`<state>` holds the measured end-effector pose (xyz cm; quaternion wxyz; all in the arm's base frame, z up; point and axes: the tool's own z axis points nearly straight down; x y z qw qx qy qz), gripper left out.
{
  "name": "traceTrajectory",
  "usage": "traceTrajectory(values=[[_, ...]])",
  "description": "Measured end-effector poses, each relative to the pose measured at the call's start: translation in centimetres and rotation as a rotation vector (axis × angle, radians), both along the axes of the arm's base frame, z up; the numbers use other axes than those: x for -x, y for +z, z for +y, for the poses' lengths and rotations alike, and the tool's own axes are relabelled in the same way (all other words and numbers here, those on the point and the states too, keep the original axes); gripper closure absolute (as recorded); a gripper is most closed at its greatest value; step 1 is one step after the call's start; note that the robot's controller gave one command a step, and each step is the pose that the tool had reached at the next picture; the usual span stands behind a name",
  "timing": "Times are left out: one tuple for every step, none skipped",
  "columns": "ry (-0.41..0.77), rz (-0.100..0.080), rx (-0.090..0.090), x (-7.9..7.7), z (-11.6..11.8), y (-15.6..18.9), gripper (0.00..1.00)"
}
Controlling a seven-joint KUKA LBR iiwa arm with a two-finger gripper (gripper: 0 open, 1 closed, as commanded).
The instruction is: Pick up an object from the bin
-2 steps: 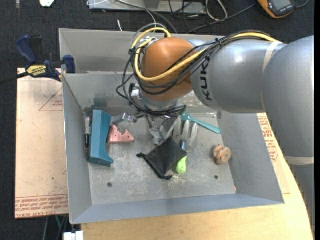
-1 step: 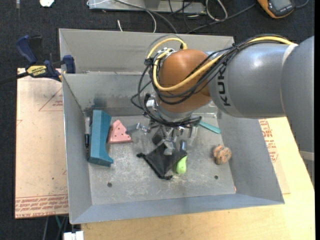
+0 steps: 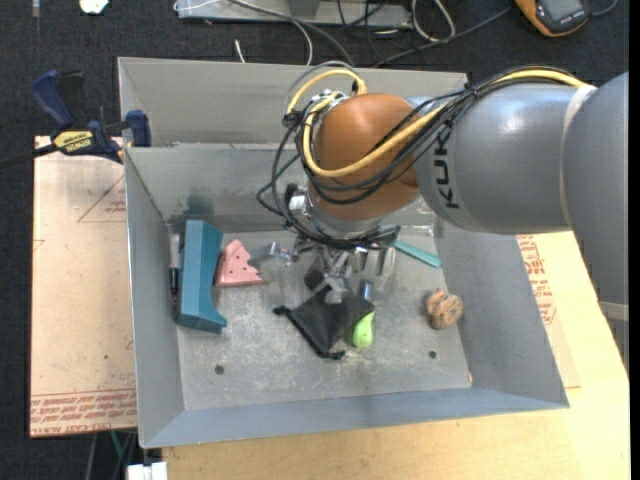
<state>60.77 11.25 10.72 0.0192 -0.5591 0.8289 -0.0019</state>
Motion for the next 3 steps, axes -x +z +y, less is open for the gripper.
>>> traceTrajectory(values=[[-0.056, -0.002, -0.004, -0.2, -0.1, 4.0, 0.0], [0.054, -0.001, 0.0, -0.5, -0.1, 3.5, 0.0], [-0.116, -0.001, -0.008, 0.4, -7.8, 3.2, 0.0]])
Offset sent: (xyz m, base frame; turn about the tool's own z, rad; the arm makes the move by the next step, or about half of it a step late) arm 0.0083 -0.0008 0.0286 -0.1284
